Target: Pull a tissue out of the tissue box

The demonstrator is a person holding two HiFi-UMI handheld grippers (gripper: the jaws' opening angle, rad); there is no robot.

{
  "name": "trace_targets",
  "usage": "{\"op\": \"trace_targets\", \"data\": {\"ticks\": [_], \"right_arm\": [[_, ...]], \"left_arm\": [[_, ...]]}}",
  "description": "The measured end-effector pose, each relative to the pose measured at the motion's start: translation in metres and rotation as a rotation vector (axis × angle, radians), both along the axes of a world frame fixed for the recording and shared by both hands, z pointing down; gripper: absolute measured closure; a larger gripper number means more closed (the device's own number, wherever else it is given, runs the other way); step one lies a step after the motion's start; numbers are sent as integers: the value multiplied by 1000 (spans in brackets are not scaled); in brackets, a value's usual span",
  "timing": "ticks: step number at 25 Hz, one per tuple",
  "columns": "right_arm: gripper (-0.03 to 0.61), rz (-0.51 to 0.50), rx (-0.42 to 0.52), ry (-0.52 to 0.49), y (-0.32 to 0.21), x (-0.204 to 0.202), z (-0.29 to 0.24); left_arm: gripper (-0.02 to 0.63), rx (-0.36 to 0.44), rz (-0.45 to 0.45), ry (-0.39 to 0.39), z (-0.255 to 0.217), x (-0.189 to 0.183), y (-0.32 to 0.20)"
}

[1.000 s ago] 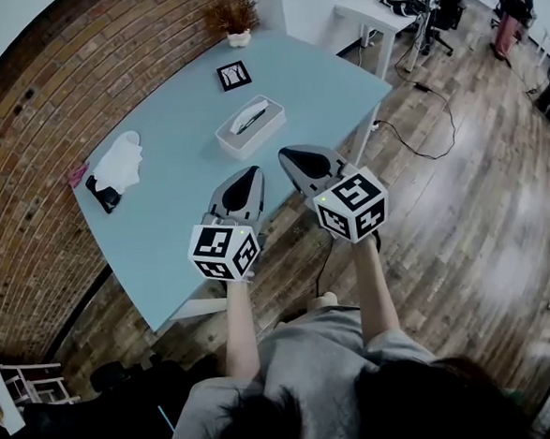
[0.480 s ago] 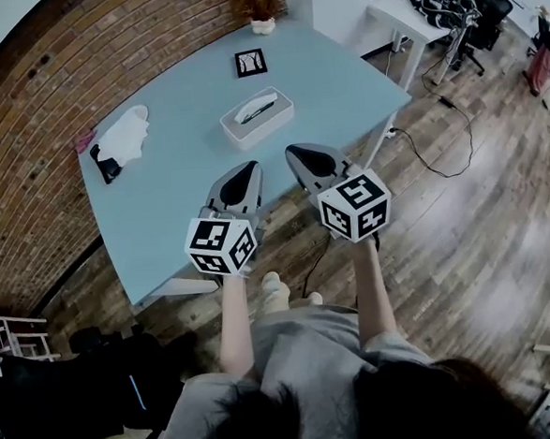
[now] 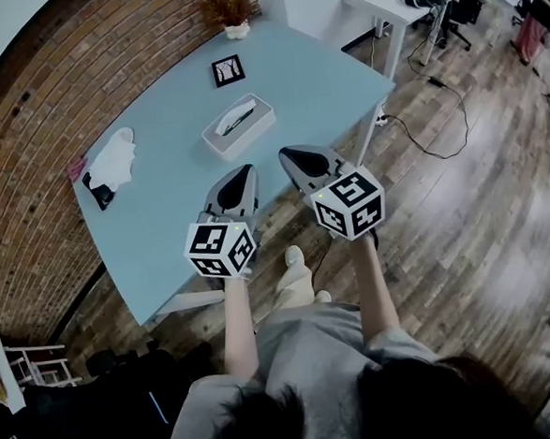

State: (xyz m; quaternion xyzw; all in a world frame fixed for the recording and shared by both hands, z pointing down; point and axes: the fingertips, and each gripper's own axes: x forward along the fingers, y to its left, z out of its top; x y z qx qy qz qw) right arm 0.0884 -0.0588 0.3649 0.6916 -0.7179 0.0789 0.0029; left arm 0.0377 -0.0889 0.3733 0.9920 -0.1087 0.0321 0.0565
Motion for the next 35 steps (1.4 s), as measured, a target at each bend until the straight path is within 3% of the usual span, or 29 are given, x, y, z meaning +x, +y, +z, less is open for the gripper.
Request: {"op": "trace_targets", "data": {"ticks": [10, 20, 35], "right_arm": [[580, -1, -24, 8, -20, 22, 10], [580, -67, -57, 4, -78, 33, 26], [580, -58, -140, -42, -176, 77, 59]], "left_arm": [[611, -14, 11, 0, 9, 25, -15], [611, -57, -60, -5, 26, 32, -72], [611, -138, -66, -61, 64, 66, -167]]}}
